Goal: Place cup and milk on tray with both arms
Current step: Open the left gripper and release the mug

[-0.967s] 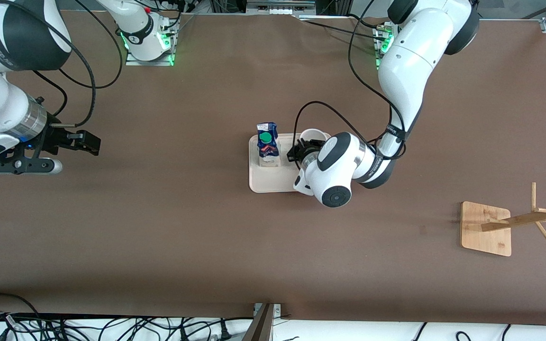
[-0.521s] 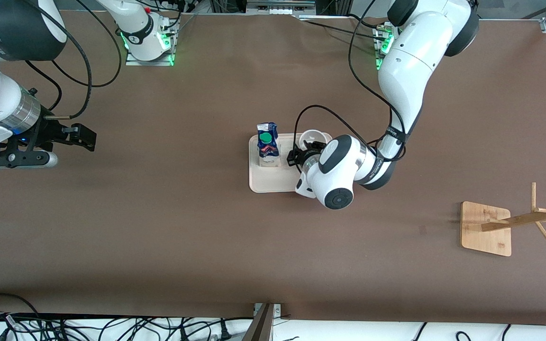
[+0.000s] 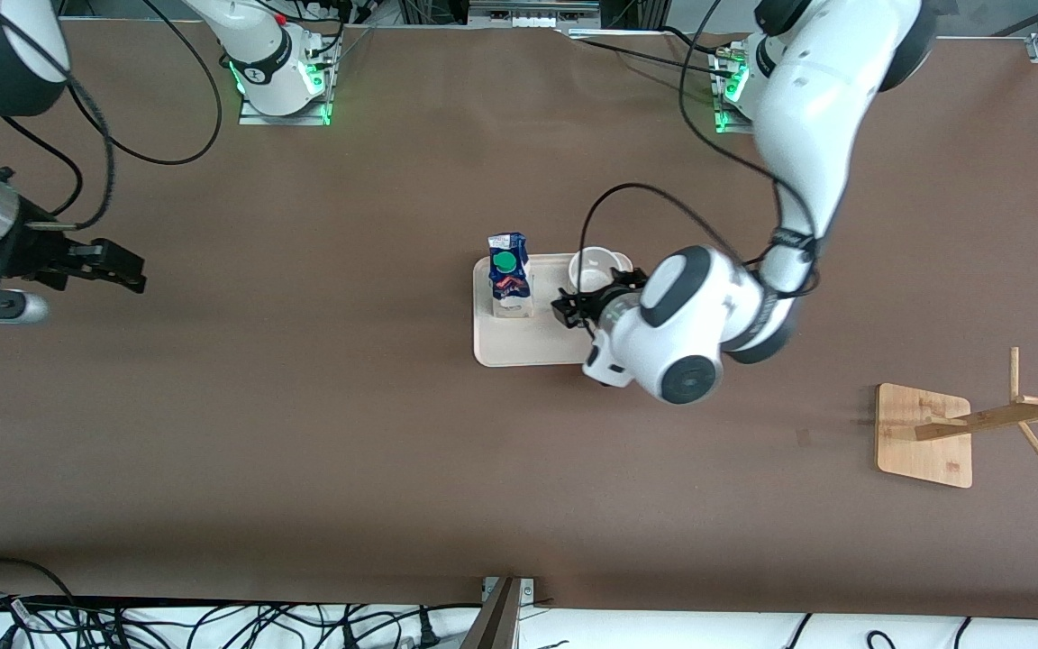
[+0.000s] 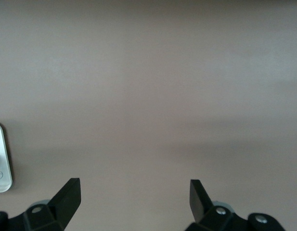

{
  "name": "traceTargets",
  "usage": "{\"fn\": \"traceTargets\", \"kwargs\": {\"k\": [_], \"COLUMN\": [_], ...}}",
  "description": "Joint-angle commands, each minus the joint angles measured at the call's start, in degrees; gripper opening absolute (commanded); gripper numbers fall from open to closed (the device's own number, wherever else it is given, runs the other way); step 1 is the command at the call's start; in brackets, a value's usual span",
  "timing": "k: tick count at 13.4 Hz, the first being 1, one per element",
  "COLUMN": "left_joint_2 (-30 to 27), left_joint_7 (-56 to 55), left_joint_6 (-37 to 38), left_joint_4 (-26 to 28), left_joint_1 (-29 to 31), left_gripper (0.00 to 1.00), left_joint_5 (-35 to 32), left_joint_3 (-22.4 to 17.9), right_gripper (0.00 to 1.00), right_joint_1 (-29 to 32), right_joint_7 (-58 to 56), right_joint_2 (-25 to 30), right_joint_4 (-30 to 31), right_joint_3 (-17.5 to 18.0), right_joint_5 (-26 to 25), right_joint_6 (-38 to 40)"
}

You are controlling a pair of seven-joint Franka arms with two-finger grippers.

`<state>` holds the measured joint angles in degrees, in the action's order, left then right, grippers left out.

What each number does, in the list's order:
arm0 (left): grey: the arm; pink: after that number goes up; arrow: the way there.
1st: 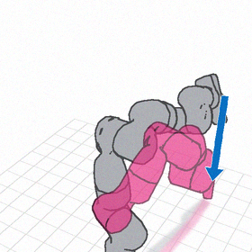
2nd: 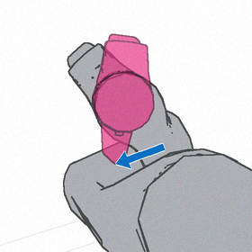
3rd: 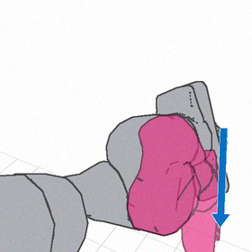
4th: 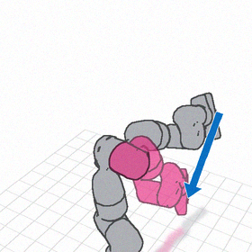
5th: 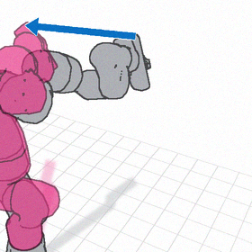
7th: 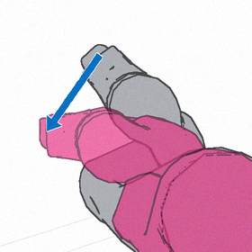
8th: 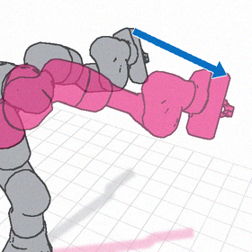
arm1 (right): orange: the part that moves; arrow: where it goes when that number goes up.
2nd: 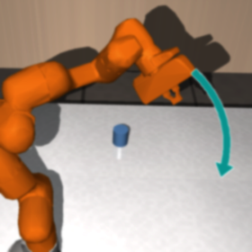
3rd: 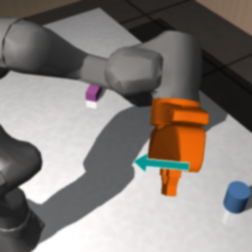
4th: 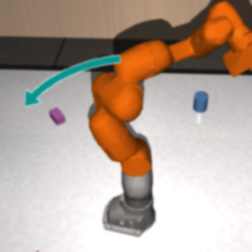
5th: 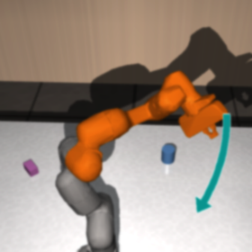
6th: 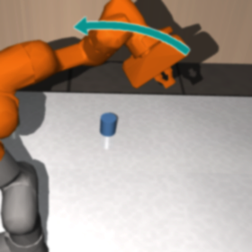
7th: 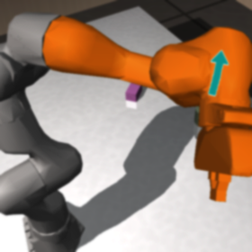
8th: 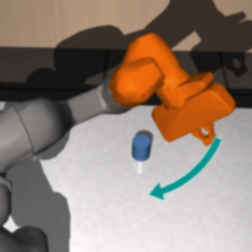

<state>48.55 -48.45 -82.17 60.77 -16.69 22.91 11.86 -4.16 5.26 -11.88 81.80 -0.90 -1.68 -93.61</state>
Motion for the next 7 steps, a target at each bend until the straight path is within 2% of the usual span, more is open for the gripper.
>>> {"fn": "traceTargets", "kwargs": {"k": [1,5,7], "left_joint_2": [-7.13,-13.56,-15.85], "left_joint_7": [7.1,29.59,38.74], "left_joint_6": [1.4,4.13,2.91], "left_joint_4": [1.28,2.5,2.6], "left_joint_1": [3.58,5.87,8.67], "left_gripper": [1.0,1.0,1.0], "left_joint_5": [-5.9,-25.42,-27.91], "left_joint_3": [0.09,-0.17,-0.17], "right_gripper": [1.0,1.0,1.0], "right_joint_1": [-3.75,-3.75,-3.75], "right_joint_7": [-1.47,-1.39,-1.3], "right_joint_2": [0.63,2.74,3.18], "right_joint_4": [-0.24,-0.41,-0.67], "right_joint_3": [-4.02,-4.64,-5.43], "right_joint_5": [0.98,0.11,-0.25], "right_joint_6": [0.44,0.62,0.79]}}
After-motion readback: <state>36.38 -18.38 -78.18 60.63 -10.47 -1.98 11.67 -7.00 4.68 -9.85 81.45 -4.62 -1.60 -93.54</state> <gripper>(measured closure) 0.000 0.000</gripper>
